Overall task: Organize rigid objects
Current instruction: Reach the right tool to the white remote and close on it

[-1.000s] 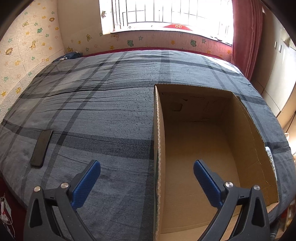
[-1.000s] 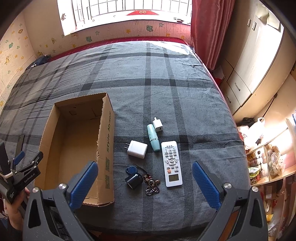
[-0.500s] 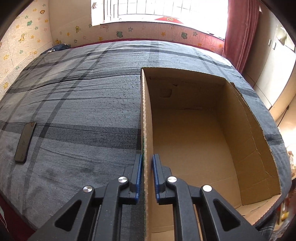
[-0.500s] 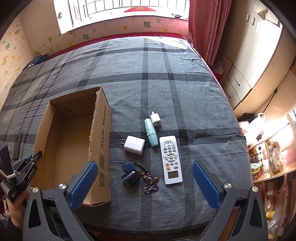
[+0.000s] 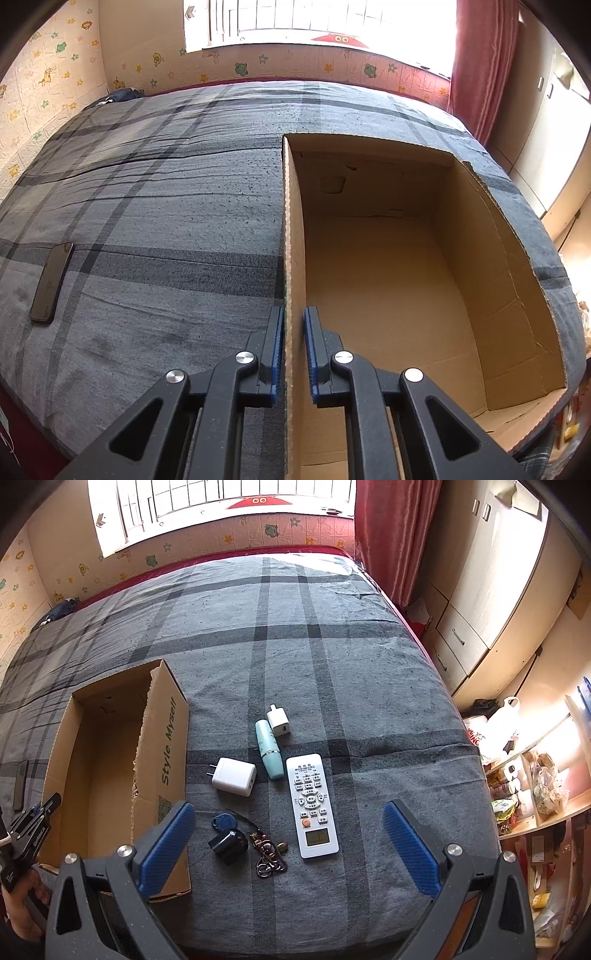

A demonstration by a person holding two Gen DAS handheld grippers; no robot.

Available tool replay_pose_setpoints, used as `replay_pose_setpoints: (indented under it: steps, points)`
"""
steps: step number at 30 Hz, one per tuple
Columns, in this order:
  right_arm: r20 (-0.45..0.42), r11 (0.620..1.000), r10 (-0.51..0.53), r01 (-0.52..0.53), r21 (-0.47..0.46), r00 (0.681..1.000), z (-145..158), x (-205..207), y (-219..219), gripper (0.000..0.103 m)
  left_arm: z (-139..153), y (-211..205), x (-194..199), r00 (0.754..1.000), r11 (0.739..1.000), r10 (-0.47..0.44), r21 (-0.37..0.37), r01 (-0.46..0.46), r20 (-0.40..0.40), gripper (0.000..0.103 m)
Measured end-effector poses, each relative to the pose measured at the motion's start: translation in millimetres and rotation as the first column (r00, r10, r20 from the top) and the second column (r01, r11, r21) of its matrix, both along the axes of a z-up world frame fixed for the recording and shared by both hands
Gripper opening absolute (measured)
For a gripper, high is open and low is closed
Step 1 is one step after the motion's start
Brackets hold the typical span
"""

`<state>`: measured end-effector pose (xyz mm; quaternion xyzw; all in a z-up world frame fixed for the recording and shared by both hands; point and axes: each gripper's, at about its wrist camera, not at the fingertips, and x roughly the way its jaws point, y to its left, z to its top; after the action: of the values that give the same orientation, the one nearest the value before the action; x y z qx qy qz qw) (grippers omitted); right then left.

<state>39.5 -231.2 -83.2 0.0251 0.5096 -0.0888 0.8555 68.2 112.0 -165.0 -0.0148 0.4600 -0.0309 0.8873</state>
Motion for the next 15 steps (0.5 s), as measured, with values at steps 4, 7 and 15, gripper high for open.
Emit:
replay_pose_setpoints:
  steps: [4,7,15]
  points:
    - [-0.011,1.000,0.016,-0.016,-0.012,1.000,-17,7,-7,0.103,0,0,-1,1.000,1.000,0.001,0.001,-0.001,0.006,0.012]
    - [-0.009,0.999,0.037,-0.038,-0.015,0.999,-35,13,-11,0.103,0,-1,-2,1.000,1.000,0.001,0.007,-0.002,0.010,0.012]
    - [-0.063,0.998,0.064,-0.066,-0.025,0.996,-98,31,-22,0.103,0,-1,-3,1.000,1.000,0.004,-0.002,-0.004,0.010,0.012]
